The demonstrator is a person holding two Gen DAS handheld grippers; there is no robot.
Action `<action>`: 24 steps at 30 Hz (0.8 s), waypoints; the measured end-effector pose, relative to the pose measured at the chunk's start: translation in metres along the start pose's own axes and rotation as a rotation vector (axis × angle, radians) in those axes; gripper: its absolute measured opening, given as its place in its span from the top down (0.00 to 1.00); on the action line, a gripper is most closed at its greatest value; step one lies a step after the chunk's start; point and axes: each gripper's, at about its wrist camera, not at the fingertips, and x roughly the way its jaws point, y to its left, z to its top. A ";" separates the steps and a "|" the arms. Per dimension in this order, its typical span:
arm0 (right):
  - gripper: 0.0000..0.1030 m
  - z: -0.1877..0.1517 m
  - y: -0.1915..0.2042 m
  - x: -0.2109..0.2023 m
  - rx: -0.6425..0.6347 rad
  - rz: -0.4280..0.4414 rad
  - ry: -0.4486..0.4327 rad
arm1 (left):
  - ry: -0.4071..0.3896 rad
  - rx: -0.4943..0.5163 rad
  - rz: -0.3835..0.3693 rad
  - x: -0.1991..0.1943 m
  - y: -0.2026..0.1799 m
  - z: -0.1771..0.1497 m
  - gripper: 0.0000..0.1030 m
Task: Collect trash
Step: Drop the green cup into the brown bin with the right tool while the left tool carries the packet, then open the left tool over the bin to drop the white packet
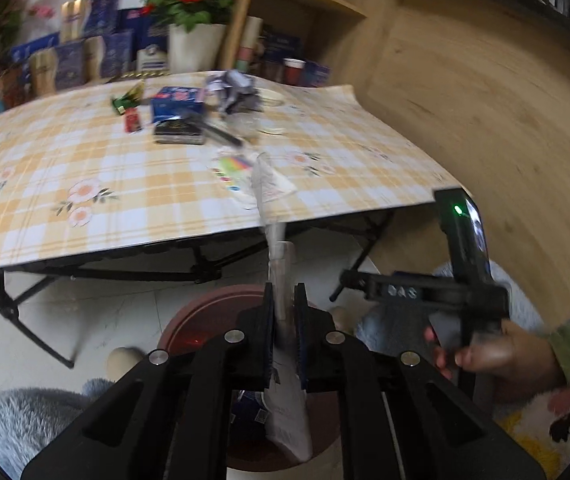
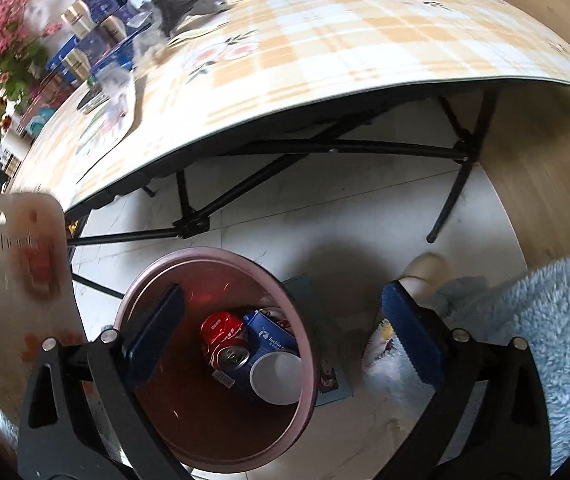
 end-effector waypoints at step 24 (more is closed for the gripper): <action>0.06 0.001 -0.023 -0.007 0.094 -0.039 -0.018 | 0.387 -0.222 0.027 0.084 0.053 -0.021 0.88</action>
